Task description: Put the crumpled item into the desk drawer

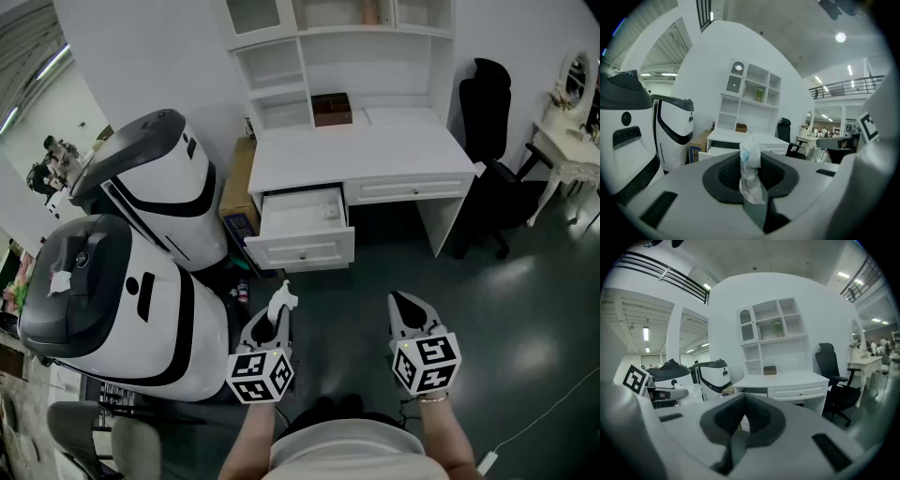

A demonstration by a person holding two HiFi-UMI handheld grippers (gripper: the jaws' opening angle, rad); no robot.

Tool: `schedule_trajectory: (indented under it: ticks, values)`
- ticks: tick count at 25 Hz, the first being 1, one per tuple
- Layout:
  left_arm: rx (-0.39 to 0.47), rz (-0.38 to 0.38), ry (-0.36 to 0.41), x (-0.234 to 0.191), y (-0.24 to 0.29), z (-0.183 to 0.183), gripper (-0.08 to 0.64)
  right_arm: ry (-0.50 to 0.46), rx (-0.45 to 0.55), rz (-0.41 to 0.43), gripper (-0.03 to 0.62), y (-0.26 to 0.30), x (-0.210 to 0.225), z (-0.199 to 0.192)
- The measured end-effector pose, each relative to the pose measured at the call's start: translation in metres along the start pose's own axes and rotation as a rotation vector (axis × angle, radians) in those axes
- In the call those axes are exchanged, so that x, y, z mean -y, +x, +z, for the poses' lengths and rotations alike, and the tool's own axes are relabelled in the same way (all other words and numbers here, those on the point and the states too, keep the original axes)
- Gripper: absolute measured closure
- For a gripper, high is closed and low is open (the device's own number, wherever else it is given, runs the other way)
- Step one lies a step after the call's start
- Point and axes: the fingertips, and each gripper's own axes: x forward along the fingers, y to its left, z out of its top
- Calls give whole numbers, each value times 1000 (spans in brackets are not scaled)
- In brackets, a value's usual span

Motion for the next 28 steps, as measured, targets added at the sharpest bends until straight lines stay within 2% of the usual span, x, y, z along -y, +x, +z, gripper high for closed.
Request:
schedule_trajectory:
  ticks: [16,28]
  values:
    - [7,11,20,20,3,-1,489,-10,27,14,591,-4,17,-3]
    - [-7,43,28,11,19,1,489,61,12,19,591,15,26,-8]
